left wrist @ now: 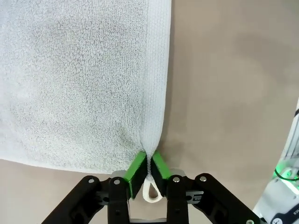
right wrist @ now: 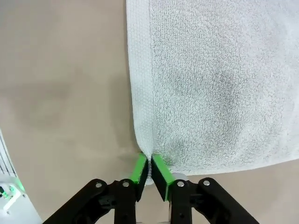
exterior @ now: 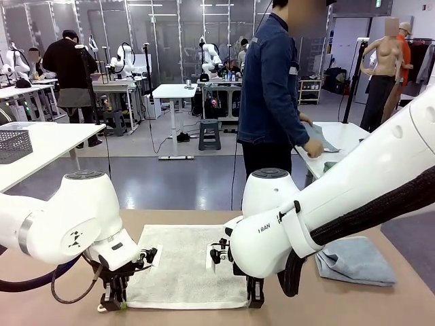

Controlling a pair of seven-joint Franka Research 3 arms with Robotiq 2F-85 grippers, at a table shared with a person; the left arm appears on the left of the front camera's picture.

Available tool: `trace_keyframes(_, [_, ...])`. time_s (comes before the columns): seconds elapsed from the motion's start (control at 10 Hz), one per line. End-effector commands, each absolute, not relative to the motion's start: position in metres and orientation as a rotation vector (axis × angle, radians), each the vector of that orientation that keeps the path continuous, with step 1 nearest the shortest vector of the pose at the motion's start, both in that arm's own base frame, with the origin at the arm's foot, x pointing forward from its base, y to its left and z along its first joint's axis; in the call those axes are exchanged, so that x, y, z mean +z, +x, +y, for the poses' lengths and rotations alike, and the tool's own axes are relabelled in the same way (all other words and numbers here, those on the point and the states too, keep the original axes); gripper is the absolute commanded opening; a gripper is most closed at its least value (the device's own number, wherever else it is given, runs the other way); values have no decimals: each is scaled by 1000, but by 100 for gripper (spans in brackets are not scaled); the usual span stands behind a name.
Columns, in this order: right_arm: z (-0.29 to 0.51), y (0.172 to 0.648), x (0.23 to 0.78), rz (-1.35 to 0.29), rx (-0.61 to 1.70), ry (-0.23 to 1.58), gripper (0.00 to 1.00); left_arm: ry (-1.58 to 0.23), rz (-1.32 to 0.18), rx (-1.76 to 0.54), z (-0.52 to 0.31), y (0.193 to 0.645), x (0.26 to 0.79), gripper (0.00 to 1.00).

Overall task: Fold the towels and place them in the basket.
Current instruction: When a person lays out a Towel with hook on the table, fold it in half twice.

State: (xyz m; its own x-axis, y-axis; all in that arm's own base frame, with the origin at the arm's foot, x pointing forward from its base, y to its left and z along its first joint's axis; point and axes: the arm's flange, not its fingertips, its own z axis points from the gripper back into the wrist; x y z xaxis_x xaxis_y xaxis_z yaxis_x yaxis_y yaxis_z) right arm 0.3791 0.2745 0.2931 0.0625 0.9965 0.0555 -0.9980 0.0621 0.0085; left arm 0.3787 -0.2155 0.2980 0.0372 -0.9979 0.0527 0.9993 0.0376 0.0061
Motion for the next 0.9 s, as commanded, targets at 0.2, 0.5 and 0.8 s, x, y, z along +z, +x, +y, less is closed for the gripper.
trace_keyframes(0.2, [272,356,331,-71,1516,-29,0,-121,-140,-1565,-204,355,346,4])
trace_keyframes(0.5, [266,319,367,-163,1532,-17,0,-79,-185,-1551,-194,324,378,4])
trace_keyframes(0.8, [266,291,391,-225,1529,-48,0,-33,-251,-1570,-194,304,395,4])
